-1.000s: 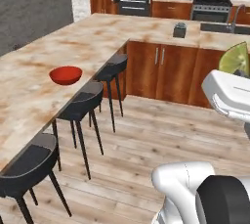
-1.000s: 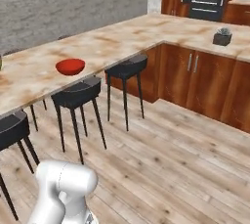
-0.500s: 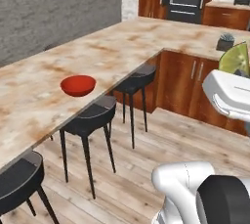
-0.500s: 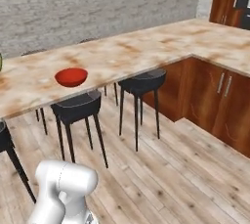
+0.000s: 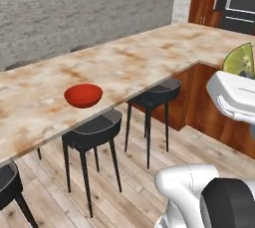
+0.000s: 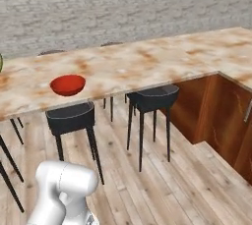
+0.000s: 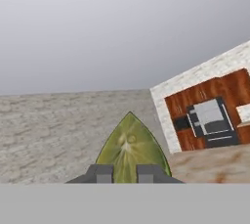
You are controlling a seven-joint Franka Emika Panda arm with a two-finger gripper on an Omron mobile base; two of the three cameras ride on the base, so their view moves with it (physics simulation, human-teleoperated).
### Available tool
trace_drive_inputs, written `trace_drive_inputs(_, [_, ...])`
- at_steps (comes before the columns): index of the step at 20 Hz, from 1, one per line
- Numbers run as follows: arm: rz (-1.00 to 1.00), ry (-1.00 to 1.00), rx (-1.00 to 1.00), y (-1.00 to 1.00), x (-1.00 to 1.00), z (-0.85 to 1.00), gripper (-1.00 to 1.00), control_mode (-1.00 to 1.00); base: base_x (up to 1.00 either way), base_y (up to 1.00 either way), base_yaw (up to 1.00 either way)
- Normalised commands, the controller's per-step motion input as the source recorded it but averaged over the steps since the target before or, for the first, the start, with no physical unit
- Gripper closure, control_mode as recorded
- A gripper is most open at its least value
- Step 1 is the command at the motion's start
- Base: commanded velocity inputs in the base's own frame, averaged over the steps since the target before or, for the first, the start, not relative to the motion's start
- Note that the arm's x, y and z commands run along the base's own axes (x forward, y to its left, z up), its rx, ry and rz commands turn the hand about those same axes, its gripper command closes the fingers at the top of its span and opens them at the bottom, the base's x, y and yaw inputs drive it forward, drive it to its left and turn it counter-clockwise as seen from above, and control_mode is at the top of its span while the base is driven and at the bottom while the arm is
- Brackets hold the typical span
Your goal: There is a bowl on the dining counter. Grab a lemon wedge from the fridge and place it in the bowl. Then get the liquor bottle and glass cup from the cabinet and place them next to the bowl.
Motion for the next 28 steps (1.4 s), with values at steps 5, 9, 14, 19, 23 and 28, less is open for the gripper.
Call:
trace_drive_inputs(5, [0.00,0.00,0.00,0.00,0.00,0.00,1.00,1.00,0.80,-0.38,0.50])
trace_drive_inputs(9, [0.00,0.00,0.00,0.00,0.00,0.00,1.00,1.00,0.87,-0.36,0.50])
trace_drive_inputs(14, [0.00,0.00,0.00,0.00,0.00,0.00,1.00,1.00,0.86,-0.37,0.51])
trace_drive_inputs(19, [0.00,0.00,0.00,0.00,0.00,0.00,1.00,1.00,0.81,-0.32,0.55])
trace_drive_inputs(23, [0.00,0.00,0.00,0.00,0.00,0.00,1.00,1.00,0.67,-0.27,0.56])
trace_drive_inputs(28, [0.00,0.00,0.00,0.00,0.00,0.00,1.00,1.00,0.61,-0.32,0.50])
